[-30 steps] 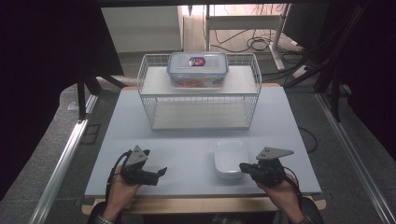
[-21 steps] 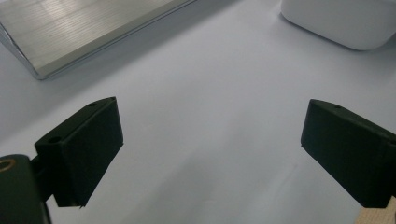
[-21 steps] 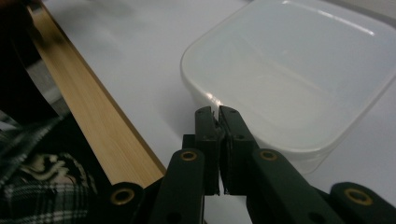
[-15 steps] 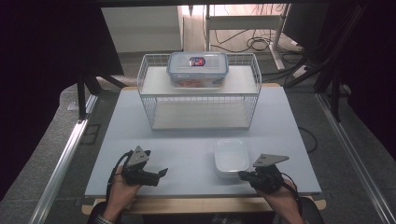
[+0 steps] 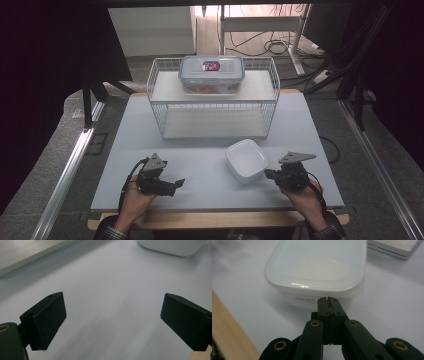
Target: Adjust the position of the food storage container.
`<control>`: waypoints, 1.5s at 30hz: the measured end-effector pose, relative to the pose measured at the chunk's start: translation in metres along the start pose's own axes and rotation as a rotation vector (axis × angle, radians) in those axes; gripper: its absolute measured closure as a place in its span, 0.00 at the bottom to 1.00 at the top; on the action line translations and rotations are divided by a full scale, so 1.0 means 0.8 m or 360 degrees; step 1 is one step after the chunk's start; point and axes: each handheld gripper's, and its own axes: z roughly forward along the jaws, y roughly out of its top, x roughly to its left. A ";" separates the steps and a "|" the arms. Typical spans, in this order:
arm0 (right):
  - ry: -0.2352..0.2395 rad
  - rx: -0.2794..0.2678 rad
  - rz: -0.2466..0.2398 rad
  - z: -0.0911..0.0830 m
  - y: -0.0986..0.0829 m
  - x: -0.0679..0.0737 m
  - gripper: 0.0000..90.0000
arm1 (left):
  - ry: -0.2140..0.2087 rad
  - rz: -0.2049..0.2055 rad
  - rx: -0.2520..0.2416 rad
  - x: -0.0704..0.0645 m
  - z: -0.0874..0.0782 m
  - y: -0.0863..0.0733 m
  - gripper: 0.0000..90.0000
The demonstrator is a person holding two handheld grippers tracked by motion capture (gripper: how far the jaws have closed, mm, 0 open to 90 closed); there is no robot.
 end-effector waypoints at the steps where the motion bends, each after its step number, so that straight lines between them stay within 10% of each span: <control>1: -0.0004 0.0030 0.0025 0.007 0.001 -0.007 0.98 | -0.0005 -0.0013 -0.0002 0.000 0.002 0.003 0.07; 24: 0.0018 0.0038 0.0064 0.081 0.060 -0.029 0.98 | 0.0047 -0.0034 -0.0054 0.036 0.070 0.066 0.78; 33: 0.0097 0.0035 -0.0022 0.113 0.086 -0.008 0.98 | -0.0001 -0.0038 0.0017 0.036 0.098 0.075 0.83; 45: 0.0129 0.0041 -0.0099 0.109 0.084 0.014 0.99 | -0.0024 -0.0054 0.0040 0.020 0.080 0.068 0.84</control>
